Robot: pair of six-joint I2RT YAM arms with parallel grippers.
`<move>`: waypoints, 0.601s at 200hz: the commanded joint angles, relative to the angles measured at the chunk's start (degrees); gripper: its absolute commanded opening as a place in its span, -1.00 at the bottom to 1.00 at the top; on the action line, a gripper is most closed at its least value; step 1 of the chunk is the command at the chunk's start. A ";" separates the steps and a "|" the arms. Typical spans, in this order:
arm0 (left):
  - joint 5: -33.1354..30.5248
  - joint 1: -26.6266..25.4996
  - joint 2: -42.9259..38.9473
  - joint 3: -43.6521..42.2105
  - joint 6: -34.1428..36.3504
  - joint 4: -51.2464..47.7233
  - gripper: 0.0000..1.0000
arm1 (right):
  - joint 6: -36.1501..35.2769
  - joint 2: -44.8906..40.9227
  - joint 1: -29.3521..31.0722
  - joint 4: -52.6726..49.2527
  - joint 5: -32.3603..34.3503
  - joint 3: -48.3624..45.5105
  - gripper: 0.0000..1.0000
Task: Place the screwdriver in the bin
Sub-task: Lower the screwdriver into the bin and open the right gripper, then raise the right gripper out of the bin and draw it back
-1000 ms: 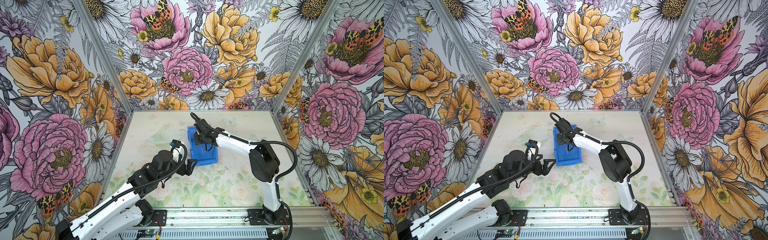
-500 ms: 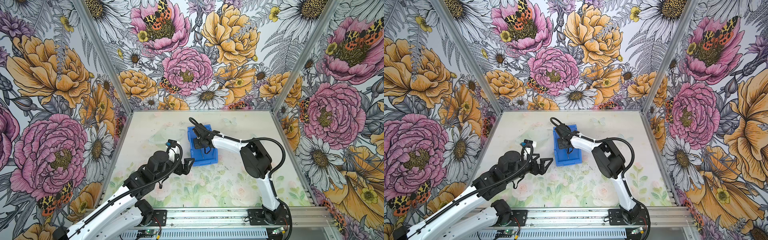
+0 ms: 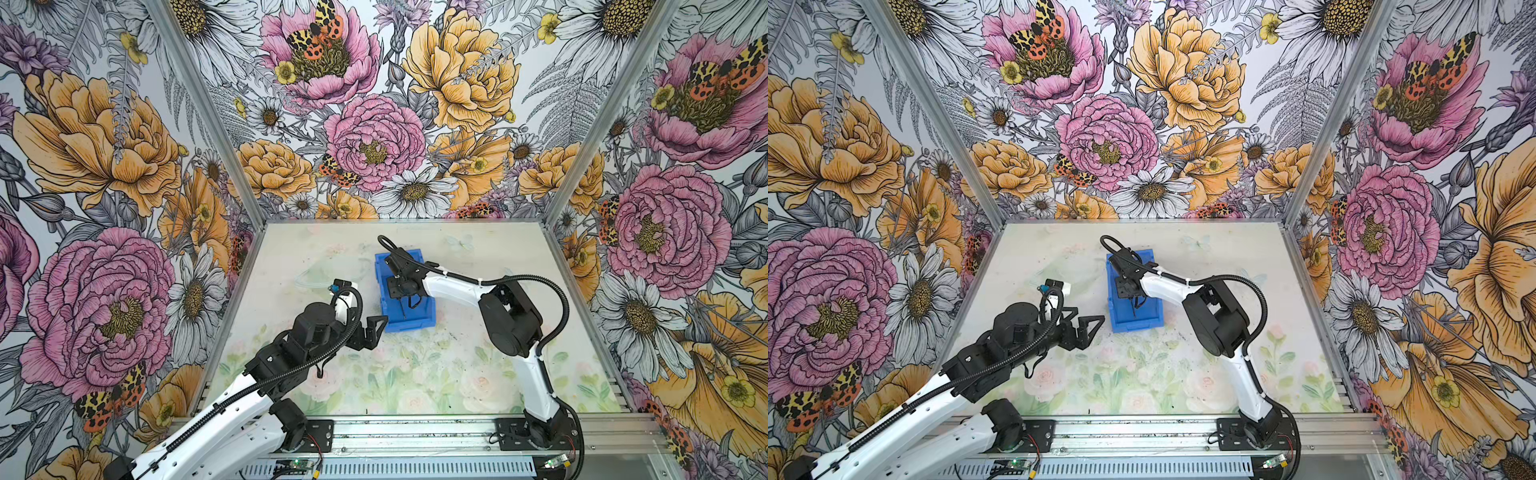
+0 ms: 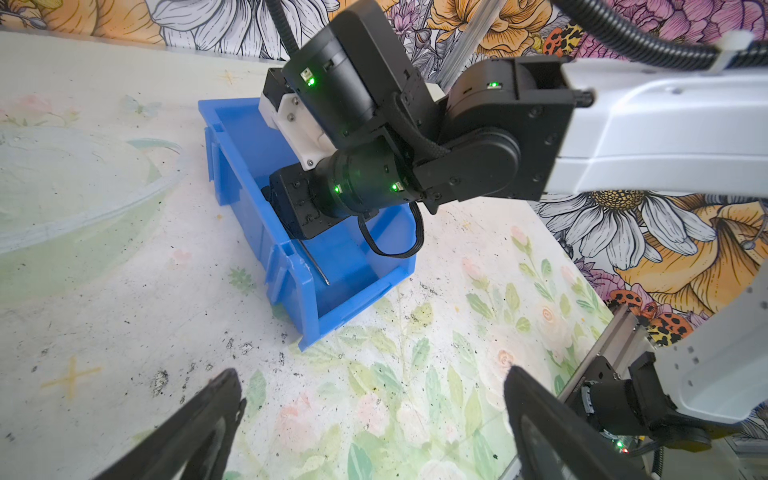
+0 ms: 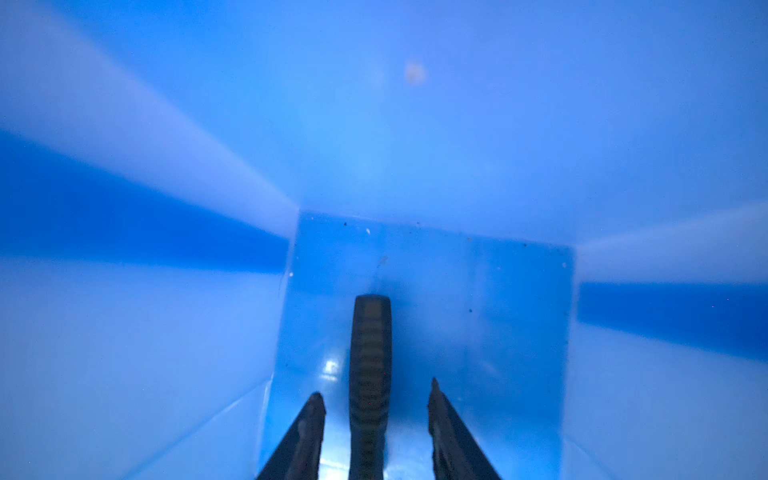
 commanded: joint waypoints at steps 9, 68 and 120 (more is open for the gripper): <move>0.39 0.34 -1.41 -1.24 -1.13 -0.52 0.97 | -0.28 -3.42 0.74 0.56 1.54 1.46 -0.12; -1.19 0.60 -3.41 -1.15 -0.14 -3.16 0.97 | -1.42 -9.77 1.88 0.55 2.58 -1.48 -0.03; -3.23 2.09 -4.19 -1.32 -0.04 -5.99 0.97 | -0.85 -20.07 3.44 0.56 4.89 -9.46 0.22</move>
